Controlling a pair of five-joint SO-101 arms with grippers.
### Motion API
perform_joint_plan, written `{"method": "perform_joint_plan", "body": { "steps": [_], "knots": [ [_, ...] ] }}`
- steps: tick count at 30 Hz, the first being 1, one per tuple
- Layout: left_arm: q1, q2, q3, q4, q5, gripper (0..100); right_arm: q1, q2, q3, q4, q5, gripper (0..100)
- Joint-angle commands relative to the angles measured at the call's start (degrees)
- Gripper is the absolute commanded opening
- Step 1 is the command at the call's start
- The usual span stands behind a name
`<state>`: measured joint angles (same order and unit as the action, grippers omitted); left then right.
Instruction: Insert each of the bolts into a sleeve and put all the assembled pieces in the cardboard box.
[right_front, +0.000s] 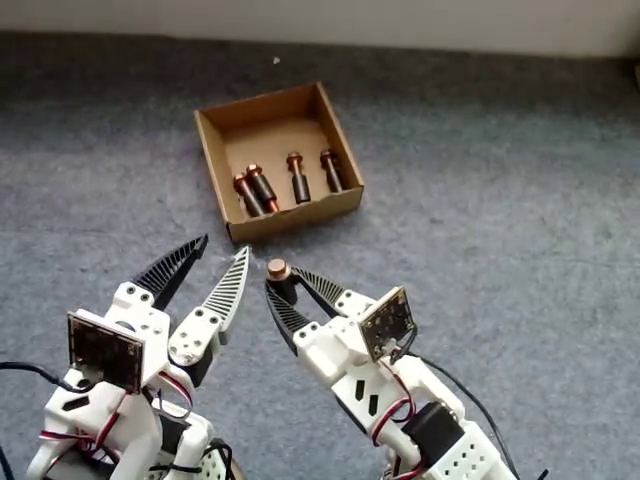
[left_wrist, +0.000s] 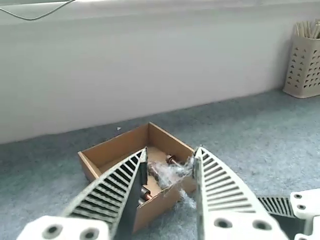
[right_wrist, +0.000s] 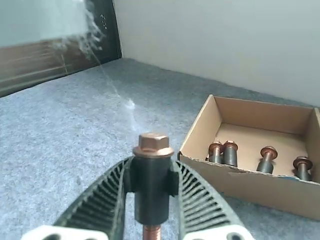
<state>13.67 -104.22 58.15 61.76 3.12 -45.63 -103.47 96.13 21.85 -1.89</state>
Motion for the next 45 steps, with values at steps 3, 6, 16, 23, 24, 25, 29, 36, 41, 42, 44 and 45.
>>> {"method": "perform_joint_plan", "body": {
  "steps": [3, 6, 16, 23, 24, 25, 29, 36, 41, 42, 44, 45],
  "knots": [
    [-4.7, -0.1, -0.2, 4.5, -0.6, 17, 1.3, -1.5, 7.3, 1.7, -0.2, 0.5],
    [-10.3, -0.1, 0.7, 6.4, -0.7, 17, 4.1, -1.5, 7.3, 2.0, -0.2, 0.5],
    [-24.6, -0.2, 18.6, 4.9, -4.8, 7, 9.3, -1.5, 7.3, 2.1, -0.2, 0.5],
    [-24.5, -0.2, 29.4, 0.2, -10.4, 6, 9.3, -1.5, 7.3, 2.1, -5.5, 0.5],
    [-24.3, -0.2, 30.3, -0.3, -10.5, 6, 9.3, -1.5, 7.3, 2.1, -6.1, 0.5],
    [-24.2, -0.2, 31.1, -0.5, -10.7, 6, 9.3, -1.5, 7.3, 2.1, -6.2, 0.5],
    [-21.3, -0.1, 36.1, -0.4, -16.8, 15, 9.3, -1.5, 7.1, 1.9, -6.5, 0.5],
    [-19.9, 0.0, 38.8, -2.8, -18.1, 17, 10.7, -1.5, -0.5, 2.0, -6.5, 0.5],
    [-19.9, 0.0, 38.8, -3.3, -18.1, 17, 11.1, -1.5, -4.7, -3.0, -6.2, 0.5],
    [-19.9, 0.0, 38.8, -3.3, -18.1, 17, 11.1, -1.4, -5.1, -5.4, -6.2, 0.5],
    [-19.9, 0.0, 38.8, -3.3, -18.1, 17, 11.2, -0.7, -5.5, -9.4, -5.0, 0.5],
    [-20.0, 0.0, 38.8, -3.3, -18.1, 17, 11.2, 0.4, -5.6, -11.1, -3.3, 0.5]
  ]
}}
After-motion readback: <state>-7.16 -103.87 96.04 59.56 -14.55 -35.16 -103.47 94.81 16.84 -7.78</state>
